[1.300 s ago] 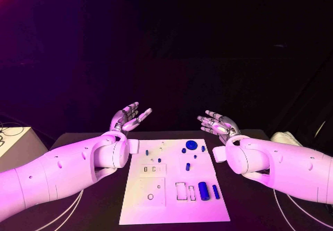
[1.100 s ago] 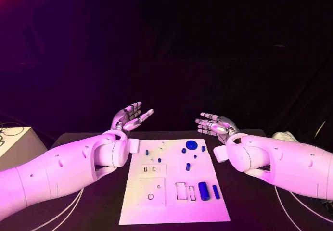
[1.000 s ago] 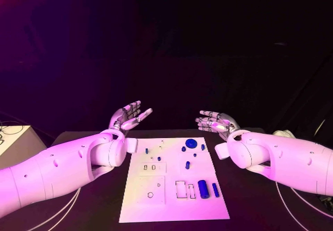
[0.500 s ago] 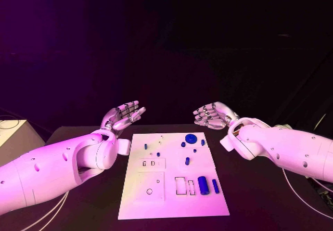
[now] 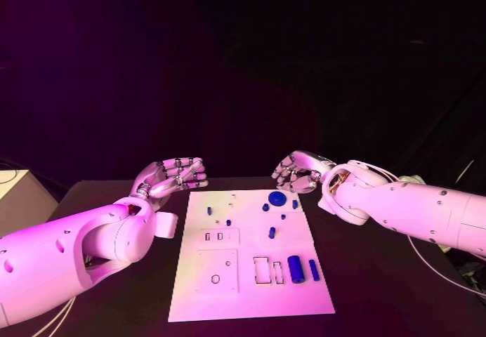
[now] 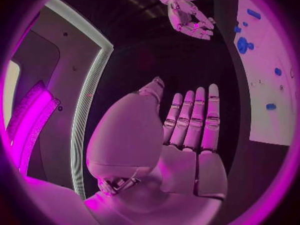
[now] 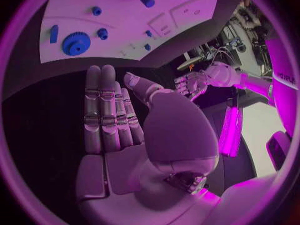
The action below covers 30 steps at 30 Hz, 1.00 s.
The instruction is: Assemble the parts on the task board
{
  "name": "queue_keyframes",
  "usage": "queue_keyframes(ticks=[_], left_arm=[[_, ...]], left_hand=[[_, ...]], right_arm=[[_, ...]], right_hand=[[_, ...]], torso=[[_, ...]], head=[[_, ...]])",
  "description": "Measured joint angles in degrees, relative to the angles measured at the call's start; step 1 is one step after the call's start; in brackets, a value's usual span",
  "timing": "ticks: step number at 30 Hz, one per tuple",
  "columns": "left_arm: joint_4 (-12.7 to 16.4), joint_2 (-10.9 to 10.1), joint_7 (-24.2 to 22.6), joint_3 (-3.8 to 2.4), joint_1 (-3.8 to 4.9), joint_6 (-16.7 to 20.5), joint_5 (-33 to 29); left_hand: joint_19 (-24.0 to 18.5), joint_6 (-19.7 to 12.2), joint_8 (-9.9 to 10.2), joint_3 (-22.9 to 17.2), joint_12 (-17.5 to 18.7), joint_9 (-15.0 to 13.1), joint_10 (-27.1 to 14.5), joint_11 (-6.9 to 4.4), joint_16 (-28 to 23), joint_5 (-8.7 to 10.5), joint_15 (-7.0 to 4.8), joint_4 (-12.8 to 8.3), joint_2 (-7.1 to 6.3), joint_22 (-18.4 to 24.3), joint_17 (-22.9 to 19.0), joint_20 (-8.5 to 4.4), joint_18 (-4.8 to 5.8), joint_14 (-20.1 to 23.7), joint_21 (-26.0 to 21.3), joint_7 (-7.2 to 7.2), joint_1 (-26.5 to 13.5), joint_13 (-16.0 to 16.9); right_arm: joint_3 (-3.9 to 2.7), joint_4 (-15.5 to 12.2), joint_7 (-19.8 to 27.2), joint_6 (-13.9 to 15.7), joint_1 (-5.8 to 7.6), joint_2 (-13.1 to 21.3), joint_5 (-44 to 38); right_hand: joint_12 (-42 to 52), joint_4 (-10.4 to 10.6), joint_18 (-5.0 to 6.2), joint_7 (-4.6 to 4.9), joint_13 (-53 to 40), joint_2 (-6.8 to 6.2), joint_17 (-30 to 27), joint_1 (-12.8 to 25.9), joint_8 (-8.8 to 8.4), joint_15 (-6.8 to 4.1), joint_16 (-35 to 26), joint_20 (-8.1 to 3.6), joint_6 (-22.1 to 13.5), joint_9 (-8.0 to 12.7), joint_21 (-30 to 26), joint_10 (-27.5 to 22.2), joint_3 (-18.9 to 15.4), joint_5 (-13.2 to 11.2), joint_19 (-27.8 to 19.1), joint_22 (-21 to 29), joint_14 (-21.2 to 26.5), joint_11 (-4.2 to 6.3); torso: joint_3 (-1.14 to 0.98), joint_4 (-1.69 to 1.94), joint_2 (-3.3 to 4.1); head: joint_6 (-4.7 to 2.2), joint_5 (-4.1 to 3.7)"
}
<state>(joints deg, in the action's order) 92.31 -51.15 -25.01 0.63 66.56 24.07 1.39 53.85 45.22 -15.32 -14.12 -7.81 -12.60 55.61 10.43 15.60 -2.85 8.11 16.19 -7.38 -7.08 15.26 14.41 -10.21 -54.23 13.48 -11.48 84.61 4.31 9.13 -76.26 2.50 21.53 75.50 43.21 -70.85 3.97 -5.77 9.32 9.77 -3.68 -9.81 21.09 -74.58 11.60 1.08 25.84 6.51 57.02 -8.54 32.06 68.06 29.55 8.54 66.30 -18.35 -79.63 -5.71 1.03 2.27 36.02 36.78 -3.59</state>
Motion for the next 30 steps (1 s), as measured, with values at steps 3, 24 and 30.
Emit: queue_keyframes(ticks=[3, 24, 30], left_arm=[[2.0, -1.2, 0.0, -0.05, 0.02, -0.8, 0.2], [8.7, -3.9, 0.5, -0.27, 0.02, -3.2, 0.9], [8.8, -3.9, 0.7, -0.27, 0.02, -3.2, 1.0]], left_hand=[[3.2, 1.0, -0.5, -0.2, 0.0, 0.1, 1.9, -0.95, 2.6, 0.0, -1.13, -0.2, -0.41, -1.0, 2.0, -1.42, 0.0, -3.1, 2.3, -0.4, 0.9, 0.0], [5.5, 1.2, -0.2, -0.4, 2.1, 0.4, 2.9, -1.12, 7.2, 0.0, -1.96, -0.5, -1.21, -3.9, 6.8, -2.95, 0.01, -3.5, 6.8, -0.2, 1.7, -0.3], [5.5, 1.2, -0.2, -0.4, 2.3, 0.5, 2.9, -1.12, 7.6, 0.0, -1.95, -0.5, -1.21, -4.1, 7.2, -2.95, 0.01, -3.1, 7.2, -0.2, 1.7, -0.3]], right_arm=[[0.0, -0.1, -1.6, -1.5, 0.13, -0.3, -4.0], [0.03, 1.9, -7.0, -6.7, -0.34, -2.9, -16.3], [0.03, 2.2, -7.6, -7.6, -0.49, -3.1, -17.3]], right_hand=[[-0.3, 1.8, -1.42, -0.79, -0.2, -3.36, 22.5, 1.3, -1.26, -0.99, 25.1, -1.38, 1.6, -1.1, 23.0, 1.0, 2.3, -0.8, 8.9, -24.6, -3.9, 0.79], [-0.1, 3.4, -4.05, -0.81, -0.2, -4.0, 45.6, 0.7, -1.88, -0.59, 49.7, -0.53, 1.5, -2.8, 41.2, -4.0, 0.2, -0.8, 13.6, -47.2, -4.5, 0.08], [-0.1, 3.6, -4.05, -0.81, -0.2, -4.0, 46.4, 0.7, -2.1, -0.59, 50.5, -0.35, 1.5, -2.9, 41.4, -4.2, 0.1, -0.8, 13.8, -47.5, -4.5, -0.11]], torso=[[0.15, 0.31, 0.63], [1.02, 2.23, 3.83], [1.22, 2.57, 4.32]], head=[[-0.12, -0.57], [-0.55, -2.7], [-0.4, -2.89]])
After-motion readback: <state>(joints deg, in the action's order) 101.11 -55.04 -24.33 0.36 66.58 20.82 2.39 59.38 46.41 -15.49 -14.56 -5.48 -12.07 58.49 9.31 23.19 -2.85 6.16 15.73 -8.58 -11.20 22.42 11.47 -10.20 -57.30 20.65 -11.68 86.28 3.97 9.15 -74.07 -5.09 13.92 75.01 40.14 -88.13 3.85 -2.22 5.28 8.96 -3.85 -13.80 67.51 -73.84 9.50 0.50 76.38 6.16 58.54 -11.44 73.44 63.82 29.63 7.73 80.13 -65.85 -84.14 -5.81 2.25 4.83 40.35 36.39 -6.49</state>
